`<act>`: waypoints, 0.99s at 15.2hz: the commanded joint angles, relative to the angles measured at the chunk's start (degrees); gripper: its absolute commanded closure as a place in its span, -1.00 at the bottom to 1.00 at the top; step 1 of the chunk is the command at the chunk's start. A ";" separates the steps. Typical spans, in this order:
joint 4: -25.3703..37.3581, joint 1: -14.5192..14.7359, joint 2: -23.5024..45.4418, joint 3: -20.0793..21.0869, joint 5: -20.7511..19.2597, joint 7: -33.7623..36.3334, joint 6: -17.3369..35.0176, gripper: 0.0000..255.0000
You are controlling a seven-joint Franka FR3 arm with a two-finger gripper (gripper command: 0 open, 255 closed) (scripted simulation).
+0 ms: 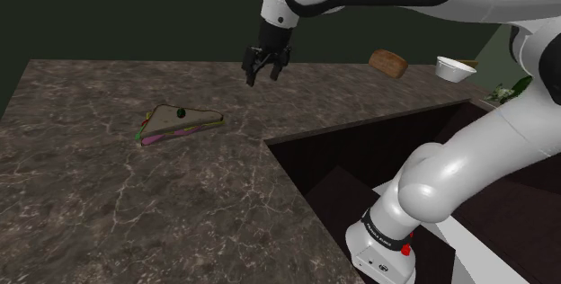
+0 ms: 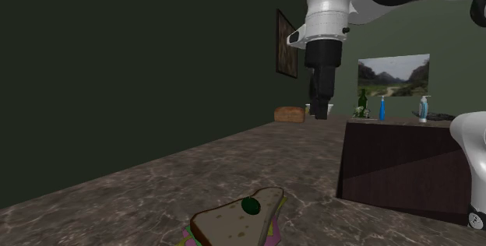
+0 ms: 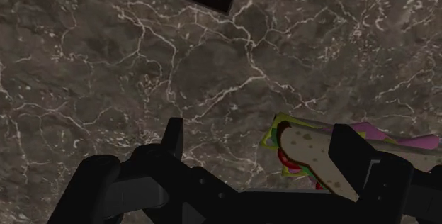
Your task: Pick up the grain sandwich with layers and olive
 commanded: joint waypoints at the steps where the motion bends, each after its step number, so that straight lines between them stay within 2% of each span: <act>1: 2.73 0.36 4.11 1.41 -0.36 2.32 0.80 -1.00; 8: 15.33 2.54 19.42 5.27 -3.42 10.53 1.19 -1.00; 15: 32.68 6.85 36.34 6.79 -7.76 17.70 -1.83 -1.00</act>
